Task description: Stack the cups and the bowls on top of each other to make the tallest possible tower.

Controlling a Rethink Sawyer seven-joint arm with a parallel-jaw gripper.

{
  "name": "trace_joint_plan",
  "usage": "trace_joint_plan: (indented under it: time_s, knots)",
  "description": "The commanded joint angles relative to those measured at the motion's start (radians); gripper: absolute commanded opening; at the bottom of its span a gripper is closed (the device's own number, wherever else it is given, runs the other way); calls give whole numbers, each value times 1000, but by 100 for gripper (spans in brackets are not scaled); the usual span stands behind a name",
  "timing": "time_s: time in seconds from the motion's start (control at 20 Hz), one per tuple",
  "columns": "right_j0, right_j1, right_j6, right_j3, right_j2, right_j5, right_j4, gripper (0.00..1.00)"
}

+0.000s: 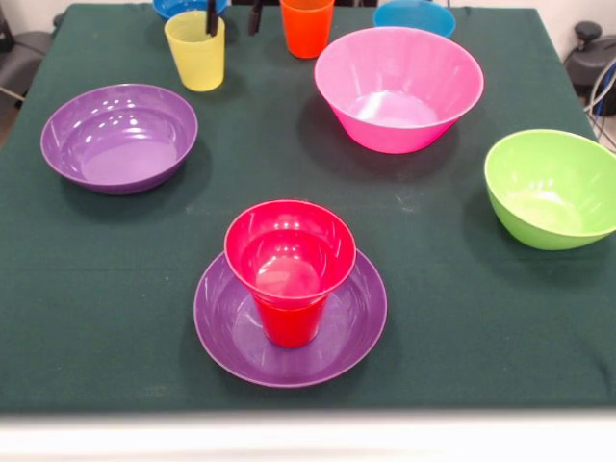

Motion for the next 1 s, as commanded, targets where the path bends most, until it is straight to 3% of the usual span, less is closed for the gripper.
trace_joint_plan:
  time_s: [0.05, 0.25, 0.5, 1.0]
  knots:
    - [-6, 56, 35, -15, 36, -66, -82, 100]
    - [-16, 66, 37, -21, 36, -71, -89, 100]
    - [-55, -19, -10, 33, 65, -18, -75, 100]
    - [-18, 150, 75, -76, 25, -133, -122, 100]
